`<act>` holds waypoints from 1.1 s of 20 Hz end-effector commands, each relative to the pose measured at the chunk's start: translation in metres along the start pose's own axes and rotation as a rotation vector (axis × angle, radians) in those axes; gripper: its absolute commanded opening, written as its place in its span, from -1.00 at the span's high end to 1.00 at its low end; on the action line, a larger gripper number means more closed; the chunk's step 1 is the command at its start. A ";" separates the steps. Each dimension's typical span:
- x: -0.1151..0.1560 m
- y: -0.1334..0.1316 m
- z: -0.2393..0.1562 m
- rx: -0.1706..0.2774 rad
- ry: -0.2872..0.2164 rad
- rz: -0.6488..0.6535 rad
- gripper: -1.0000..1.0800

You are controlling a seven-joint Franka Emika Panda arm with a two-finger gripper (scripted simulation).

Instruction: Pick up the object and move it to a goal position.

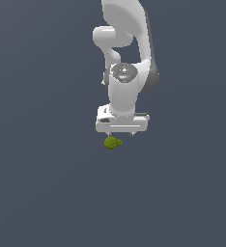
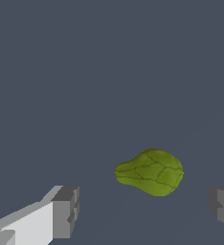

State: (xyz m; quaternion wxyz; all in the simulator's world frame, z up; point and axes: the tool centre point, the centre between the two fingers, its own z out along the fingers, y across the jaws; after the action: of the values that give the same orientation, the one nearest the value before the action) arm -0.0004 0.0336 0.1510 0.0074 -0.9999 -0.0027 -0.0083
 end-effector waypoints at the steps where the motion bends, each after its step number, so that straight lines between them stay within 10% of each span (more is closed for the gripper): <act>1: 0.000 0.000 0.000 0.000 0.000 0.000 -0.92; 22: 0.001 -0.011 0.000 -0.008 0.013 -0.081 -0.92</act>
State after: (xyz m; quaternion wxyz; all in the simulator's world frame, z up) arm 0.0006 0.0449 0.1521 0.0033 -0.9992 -0.0355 -0.0154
